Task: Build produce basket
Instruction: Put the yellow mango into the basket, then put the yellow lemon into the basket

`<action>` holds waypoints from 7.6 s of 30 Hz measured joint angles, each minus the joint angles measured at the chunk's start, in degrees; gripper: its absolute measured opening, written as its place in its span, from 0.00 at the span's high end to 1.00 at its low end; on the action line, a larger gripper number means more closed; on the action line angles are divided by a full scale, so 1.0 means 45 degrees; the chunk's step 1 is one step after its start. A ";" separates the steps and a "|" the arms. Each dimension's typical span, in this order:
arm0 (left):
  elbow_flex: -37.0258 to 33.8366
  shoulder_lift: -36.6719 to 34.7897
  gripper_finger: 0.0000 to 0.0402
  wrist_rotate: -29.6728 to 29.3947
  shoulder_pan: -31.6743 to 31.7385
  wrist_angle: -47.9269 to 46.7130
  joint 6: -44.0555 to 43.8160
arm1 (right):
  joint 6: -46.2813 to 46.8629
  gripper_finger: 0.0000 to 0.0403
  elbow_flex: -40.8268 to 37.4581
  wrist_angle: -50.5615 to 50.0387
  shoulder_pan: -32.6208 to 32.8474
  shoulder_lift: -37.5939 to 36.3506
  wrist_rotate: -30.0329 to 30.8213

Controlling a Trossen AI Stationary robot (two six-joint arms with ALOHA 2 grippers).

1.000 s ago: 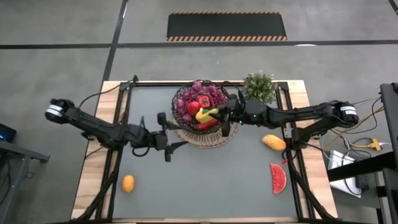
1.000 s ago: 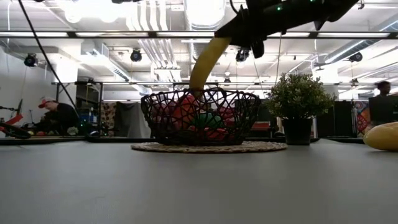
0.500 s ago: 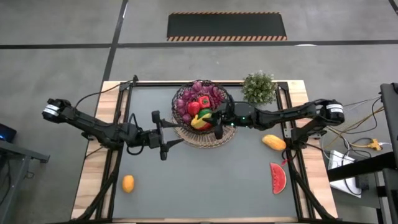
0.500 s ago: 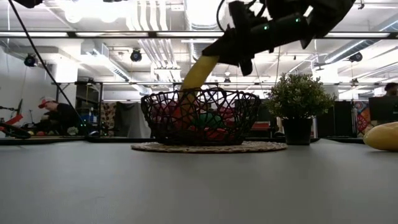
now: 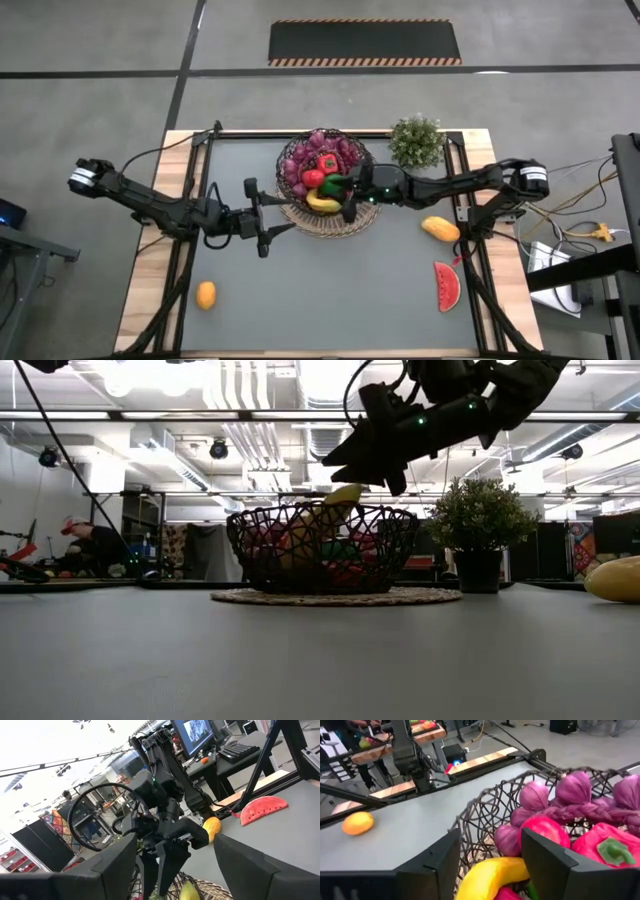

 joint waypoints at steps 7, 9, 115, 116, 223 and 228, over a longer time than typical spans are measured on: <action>-0.0005 0.0000 0.39 0.0000 0.0000 -0.0016 -0.0006 | -0.0022 0.45 0.0000 -0.1388 0.0005 -0.1134 0.0016; -0.0005 0.0000 0.39 0.0000 0.0000 -0.0020 -0.0015 | -0.0001 0.44 0.0000 -0.2063 0.0019 -0.1715 0.0016; -0.0146 0.0015 0.39 0.0005 0.0001 0.0380 -0.0102 | 0.1268 0.53 0.1868 -1.5513 0.1112 -0.5615 0.0697; -0.0146 0.0015 0.39 0.0005 0.0003 0.0388 -0.0102 | 0.1080 0.53 0.1798 -1.5051 0.1112 -0.5864 0.0964; 0.6594 0.7306 0.39 1.0549 -0.3484 -2.1448 -2.8731 | -0.4136 0.43 -0.1588 -0.5572 0.4386 -0.5975 0.1260; 0.6420 0.7130 0.39 1.0685 -0.4072 -2.1823 -3.0072 | -0.4184 0.43 -0.1636 -0.5566 0.4381 -0.5975 0.1256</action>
